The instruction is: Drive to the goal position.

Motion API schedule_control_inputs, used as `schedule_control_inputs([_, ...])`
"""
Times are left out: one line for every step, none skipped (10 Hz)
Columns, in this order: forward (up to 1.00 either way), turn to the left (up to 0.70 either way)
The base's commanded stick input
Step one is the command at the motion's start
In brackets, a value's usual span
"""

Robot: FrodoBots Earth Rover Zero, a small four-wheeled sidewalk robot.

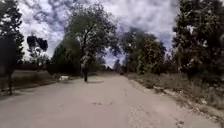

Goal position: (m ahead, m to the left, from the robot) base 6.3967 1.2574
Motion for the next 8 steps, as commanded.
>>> schedule_control_inputs([0.85, 0.00])
schedule_control_inputs([0.85, 0.00])
schedule_control_inputs([0.85, 0.00])
schedule_control_inputs([0.85, 0.00])
schedule_control_inputs([0.85, 0.00])
schedule_control_inputs([0.85, 0.00])
schedule_control_inputs([0.85, 0.00])
schedule_control_inputs([0.85, 0.00])
